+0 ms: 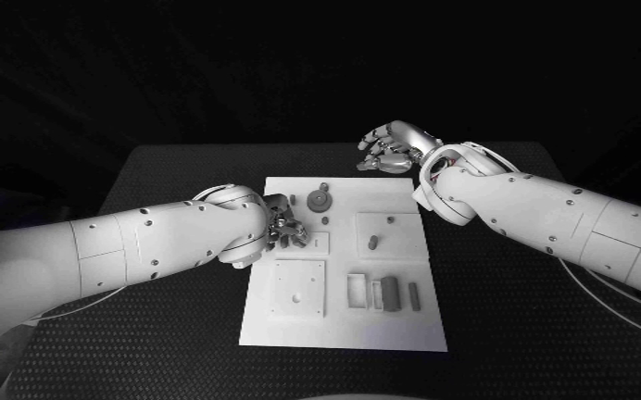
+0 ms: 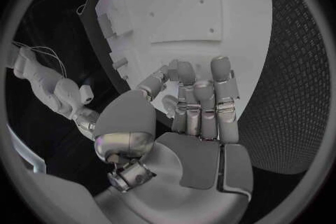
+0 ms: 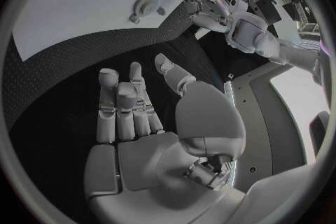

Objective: Assemble the parts on the task board

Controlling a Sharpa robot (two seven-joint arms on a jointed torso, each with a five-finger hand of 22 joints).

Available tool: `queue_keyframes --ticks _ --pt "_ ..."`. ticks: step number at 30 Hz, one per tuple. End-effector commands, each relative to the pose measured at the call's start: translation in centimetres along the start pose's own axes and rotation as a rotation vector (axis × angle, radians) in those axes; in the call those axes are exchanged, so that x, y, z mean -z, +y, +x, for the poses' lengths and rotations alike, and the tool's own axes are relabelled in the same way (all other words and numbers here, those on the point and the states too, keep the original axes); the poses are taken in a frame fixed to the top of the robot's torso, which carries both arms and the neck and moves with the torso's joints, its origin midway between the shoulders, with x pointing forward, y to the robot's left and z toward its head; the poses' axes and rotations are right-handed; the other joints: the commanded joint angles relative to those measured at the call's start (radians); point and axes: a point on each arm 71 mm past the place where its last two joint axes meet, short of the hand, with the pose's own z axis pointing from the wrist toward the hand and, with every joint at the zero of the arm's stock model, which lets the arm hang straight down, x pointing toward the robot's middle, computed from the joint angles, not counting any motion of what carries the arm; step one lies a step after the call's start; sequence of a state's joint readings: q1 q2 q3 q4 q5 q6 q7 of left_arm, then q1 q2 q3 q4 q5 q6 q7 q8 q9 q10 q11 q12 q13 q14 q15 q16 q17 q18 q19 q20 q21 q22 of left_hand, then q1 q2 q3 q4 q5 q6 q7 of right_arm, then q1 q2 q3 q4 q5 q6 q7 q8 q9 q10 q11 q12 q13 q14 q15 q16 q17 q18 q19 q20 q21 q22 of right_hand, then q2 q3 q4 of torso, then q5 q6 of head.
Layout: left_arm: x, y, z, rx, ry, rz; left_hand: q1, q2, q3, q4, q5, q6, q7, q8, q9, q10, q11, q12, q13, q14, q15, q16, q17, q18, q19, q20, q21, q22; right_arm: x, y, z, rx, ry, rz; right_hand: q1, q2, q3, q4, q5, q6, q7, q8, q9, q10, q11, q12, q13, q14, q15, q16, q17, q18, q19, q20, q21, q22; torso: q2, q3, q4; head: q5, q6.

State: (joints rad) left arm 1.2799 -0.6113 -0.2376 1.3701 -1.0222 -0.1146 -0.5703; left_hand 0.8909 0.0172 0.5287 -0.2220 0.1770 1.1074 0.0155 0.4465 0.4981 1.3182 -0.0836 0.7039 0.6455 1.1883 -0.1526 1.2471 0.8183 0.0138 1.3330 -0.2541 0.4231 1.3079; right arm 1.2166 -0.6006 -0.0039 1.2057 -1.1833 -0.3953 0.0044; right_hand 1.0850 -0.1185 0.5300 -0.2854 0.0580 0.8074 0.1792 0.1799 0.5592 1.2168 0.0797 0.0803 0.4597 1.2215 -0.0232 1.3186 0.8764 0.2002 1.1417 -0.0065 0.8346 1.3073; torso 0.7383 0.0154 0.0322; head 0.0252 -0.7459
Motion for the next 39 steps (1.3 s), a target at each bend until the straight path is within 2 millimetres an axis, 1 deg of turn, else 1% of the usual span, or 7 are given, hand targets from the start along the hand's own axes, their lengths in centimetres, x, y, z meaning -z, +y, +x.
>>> queue_keyframes --ticks 1,13,18,22,25,32,39 --pt "0.04 -0.19 -0.12 0.012 -0.030 0.020 0.008 0.002 0.019 -0.015 0.003 0.032 -0.024 0.244 0.063 0.000 -0.005 0.005 -0.002 0.001 -0.036 0.004 -0.002 -0.011 0.002 -0.023 0.005 0.025 0.00 0.03 0.05 -0.003 0.011 -0.007 0.002 0.007 -0.006 -0.002 0.001 -0.007 0.017 0.006 -0.001 0.001 0.007 -0.004 0.001 -0.006 -0.002 0.005 -0.001 0.062 0.004 -0.006 -0.006 0.016 0.000 0.0004 0.0002 -0.001 0.001" --pt "-0.01 -0.33 -0.29 -0.004 -0.056 0.029 0.008 0.002 0.021 -0.015 0.004 0.033 -0.024 0.246 0.062 0.000 -0.005 0.007 -0.003 0.002 -0.036 0.006 -0.005 -0.011 0.003 -0.023 0.007 0.024 -0.03 0.07 0.09 -0.003 0.013 -0.008 0.000 0.008 -0.007 -0.002 0.002 -0.007 0.017 0.007 -0.002 0.001 0.007 -0.005 0.001 -0.006 -0.002 0.005 -0.002 0.062 0.005 -0.005 -0.006 0.016 0.000 0.0013 -0.0001 0.000 0.000" --pt "-0.04 -0.50 -0.21 -0.010 -0.050 0.030 0.008 0.002 0.021 -0.014 0.004 0.033 -0.024 0.246 0.062 0.001 -0.005 0.007 -0.003 0.002 -0.037 0.007 -0.006 -0.011 0.003 -0.023 0.008 0.024 -0.04 0.09 0.11 -0.004 0.013 -0.008 0.000 0.008 -0.007 -0.002 0.002 -0.007 0.017 0.007 -0.002 0.001 0.007 -0.005 0.001 -0.006 -0.002 0.005 -0.002 0.062 0.005 -0.005 -0.007 0.016 0.001 0.0007 -0.0004 0.000 0.000" --pt "-0.05 -0.59 -0.12 -0.015 -0.043 0.032 0.008 0.002 0.021 -0.014 0.004 0.033 -0.024 0.247 0.062 0.000 -0.005 0.008 -0.004 0.002 -0.037 0.007 -0.007 -0.011 0.003 -0.023 0.008 0.024 -0.04 0.10 0.12 -0.004 0.014 -0.008 0.000 0.009 -0.007 -0.002 0.002 -0.007 0.017 0.007 -0.002 0.001 0.007 -0.005 0.001 -0.007 -0.002 0.005 -0.002 0.062 0.005 -0.005 -0.007 0.016 0.000 0.0012 -0.0006 0.000 -0.001" --pt "-0.04 -0.63 -0.05 -0.016 -0.039 0.033 0.007 0.002 0.021 -0.013 0.004 0.032 -0.024 0.247 0.062 0.000 -0.005 0.008 -0.004 0.002 -0.037 0.007 -0.008 -0.011 0.003 -0.023 0.009 0.024 -0.04 0.10 0.14 -0.004 0.016 -0.008 0.000 0.009 -0.007 -0.002 0.002 -0.007 0.017 0.007 -0.002 0.001 0.007 -0.005 0.001 -0.007 -0.002 0.005 -0.002 0.062 0.005 -0.005 -0.007 0.016 0.000 0.0013 0.0001 -0.001 -0.001" --pt "-0.04 -0.78 0.13 -0.017 -0.032 0.036 0.007 0.002 0.021 -0.013 0.004 0.032 -0.024 0.247 0.061 0.000 -0.005 0.008 -0.004 0.002 -0.037 0.007 -0.009 -0.011 0.003 -0.023 0.009 0.024 -0.05 0.10 0.15 -0.004 0.017 -0.008 0.000 0.009 -0.008 -0.002 0.002 -0.008 0.017 0.007 -0.003 0.001 0.007 -0.005 0.001 -0.007 -0.002 0.005 -0.002 0.062 0.005 -0.005 -0.007 0.016 0.000 0.0008 -0.0004 -0.001 -0.003" --pt "-0.06 -0.78 0.11 -0.028 -0.040 0.037 0.007 0.002 0.022 -0.012 0.004 0.032 -0.024 0.248 0.061 0.000 -0.005 0.008 -0.005 0.002 -0.037 0.008 -0.010 -0.011 0.003 -0.023 0.009 0.024 -0.04 0.09 0.14 -0.004 0.017 -0.008 -0.001 0.009 -0.008 -0.002 0.002 -0.008 0.017 0.007 -0.003 0.001 0.007 -0.006 0.001 -0.007 -0.002 0.006 -0.002 0.062 0.005 -0.005 -0.007 0.016 0.000 0.0012 -0.0003 -0.002 -0.004"
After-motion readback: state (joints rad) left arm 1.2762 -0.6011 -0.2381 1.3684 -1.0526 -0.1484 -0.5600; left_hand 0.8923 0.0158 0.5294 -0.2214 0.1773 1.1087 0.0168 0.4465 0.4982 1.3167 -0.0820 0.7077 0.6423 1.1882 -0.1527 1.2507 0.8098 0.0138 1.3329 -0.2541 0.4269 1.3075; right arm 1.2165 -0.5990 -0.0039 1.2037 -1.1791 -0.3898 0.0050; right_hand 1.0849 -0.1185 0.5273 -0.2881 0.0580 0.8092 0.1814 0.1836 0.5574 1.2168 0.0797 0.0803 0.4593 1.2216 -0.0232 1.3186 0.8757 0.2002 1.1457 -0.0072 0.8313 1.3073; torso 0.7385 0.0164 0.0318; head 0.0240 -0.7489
